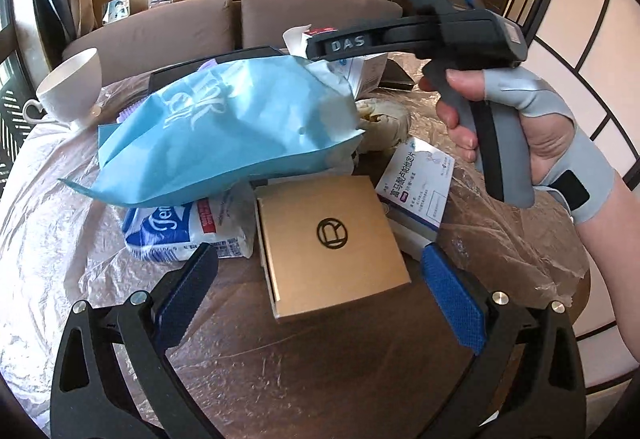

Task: Collect trash
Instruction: 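Grasp the brown cardboard box with the left tool while the right tool grasps the Naproxen Sodium box, then carry the brown box with the left tool while the right tool carries the Naproxen box toward the white bin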

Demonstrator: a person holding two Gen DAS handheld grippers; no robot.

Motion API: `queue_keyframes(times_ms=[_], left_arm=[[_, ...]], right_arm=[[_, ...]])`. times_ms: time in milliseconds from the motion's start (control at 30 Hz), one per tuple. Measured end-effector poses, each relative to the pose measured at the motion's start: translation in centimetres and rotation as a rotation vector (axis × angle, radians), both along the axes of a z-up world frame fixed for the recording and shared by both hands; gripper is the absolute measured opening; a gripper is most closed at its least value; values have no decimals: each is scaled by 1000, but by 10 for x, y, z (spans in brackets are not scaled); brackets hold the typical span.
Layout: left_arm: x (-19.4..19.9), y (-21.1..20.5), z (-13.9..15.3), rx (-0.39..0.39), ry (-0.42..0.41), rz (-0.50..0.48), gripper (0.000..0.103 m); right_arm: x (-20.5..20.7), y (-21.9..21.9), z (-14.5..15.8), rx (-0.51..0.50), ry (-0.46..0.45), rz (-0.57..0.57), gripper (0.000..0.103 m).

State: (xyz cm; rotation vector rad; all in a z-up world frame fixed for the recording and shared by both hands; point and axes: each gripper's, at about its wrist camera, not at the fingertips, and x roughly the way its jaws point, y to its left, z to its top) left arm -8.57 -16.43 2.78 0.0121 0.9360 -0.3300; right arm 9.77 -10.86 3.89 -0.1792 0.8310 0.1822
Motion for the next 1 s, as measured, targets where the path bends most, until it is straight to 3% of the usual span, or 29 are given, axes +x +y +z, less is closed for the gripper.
queue_keyframes(times_ms=[200, 300, 333, 400, 467, 533, 600, 1000], left_arm=[[4, -5, -4, 5, 12, -12, 86], [3, -7, -4, 9, 8, -16, 84], [2, -8, -3, 11, 5, -18, 84], [2, -9, -4, 16, 8, -29, 70], [1, -6, -3, 12, 8, -39, 67], [0, -6, -2, 6, 4, -48, 65], [-3, -6, 0, 1, -5, -46, 61], [-8, 10, 7, -22, -12, -56, 60]], right_arm=[[0, 3, -6, -28, 1, 12, 83], [0, 6, -9, -44, -1, 18, 78], [0, 6, -11, -46, 7, 20, 75], [0, 6, -14, -38, 19, 25, 67], [0, 5, -16, -23, 32, 32, 52], [-2, 4, -16, -14, 33, 33, 46], [-4, 2, -14, -3, 28, 30, 46], [-25, -14, 22, 97, -30, 19, 46]])
